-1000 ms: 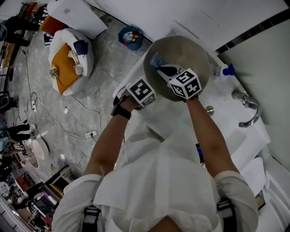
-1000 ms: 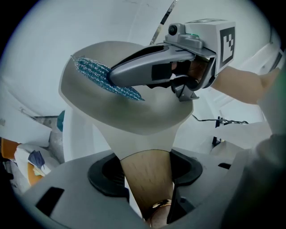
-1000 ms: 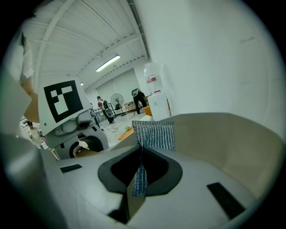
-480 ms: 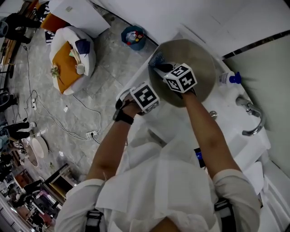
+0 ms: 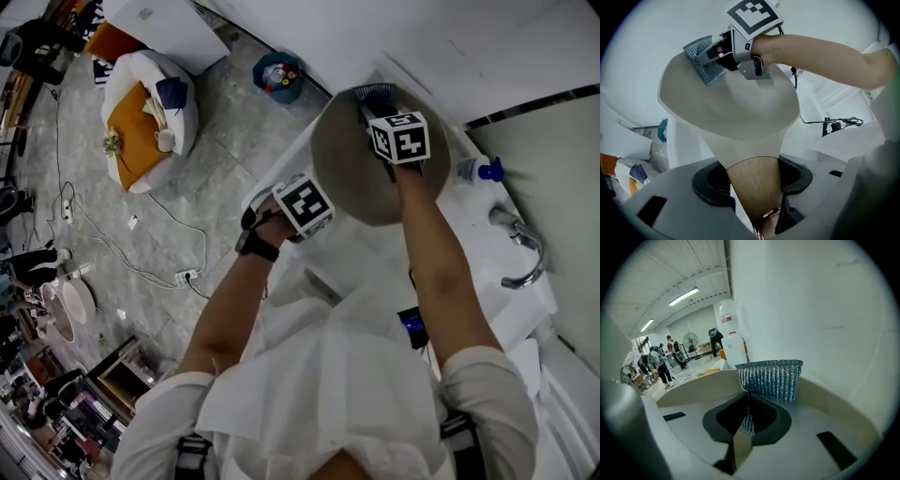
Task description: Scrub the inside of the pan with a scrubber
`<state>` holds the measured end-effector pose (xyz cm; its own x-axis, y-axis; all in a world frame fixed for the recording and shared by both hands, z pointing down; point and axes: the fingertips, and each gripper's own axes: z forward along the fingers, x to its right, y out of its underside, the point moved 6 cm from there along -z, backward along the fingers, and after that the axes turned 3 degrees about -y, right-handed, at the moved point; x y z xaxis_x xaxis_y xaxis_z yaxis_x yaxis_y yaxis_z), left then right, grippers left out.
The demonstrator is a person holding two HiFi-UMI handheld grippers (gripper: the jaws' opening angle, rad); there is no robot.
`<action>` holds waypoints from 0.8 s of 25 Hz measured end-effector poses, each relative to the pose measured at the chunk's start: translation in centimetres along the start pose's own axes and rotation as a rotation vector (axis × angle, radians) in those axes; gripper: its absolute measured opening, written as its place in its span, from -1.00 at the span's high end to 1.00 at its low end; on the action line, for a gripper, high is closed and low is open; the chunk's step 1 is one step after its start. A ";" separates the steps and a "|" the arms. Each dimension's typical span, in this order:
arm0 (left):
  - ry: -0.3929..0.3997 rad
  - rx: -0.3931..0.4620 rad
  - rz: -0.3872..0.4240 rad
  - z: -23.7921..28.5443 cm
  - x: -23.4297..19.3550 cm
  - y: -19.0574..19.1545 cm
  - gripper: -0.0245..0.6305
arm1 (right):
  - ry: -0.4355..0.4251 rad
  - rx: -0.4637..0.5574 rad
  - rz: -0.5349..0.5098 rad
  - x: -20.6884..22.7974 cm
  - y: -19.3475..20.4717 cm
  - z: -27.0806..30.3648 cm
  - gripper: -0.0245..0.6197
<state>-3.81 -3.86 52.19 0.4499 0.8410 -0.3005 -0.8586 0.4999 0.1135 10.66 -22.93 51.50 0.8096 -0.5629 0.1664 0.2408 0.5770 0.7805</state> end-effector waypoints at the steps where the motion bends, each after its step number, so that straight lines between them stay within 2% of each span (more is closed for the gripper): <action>1: -0.005 -0.003 0.001 -0.1 -0.1 0.0 0.13 | 0.033 0.002 0.016 0.8 0.2 -0.4 0.85; 4: -0.013 0.004 0.004 0.0 -0.2 -0.1 0.13 | 0.136 0.004 0.064 3.0 1.0 -1.9 0.86; 7: -0.016 0.003 0.004 0.0 -0.3 0.0 0.13 | 0.225 -0.002 0.068 3.9 1.8 -3.1 0.86; 10: -0.019 -0.008 0.004 -0.1 -0.3 0.1 0.13 | 0.263 0.004 0.059 3.8 1.9 -3.1 0.86; 15: -0.014 0.014 -0.003 0.0 -0.4 -0.3 0.13 | 0.157 0.057 0.070 2.6 0.4 -1.3 0.86; 20: -0.017 0.016 -0.015 -0.1 -0.5 -0.3 0.13 | 0.029 0.053 0.042 -0.2 -0.7 0.7 0.86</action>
<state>-3.75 -4.45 52.24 0.4669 0.8366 -0.2865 -0.8478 0.5156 0.1239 9.95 -23.60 51.30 0.8335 -0.5215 0.1826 0.1788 0.5672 0.8039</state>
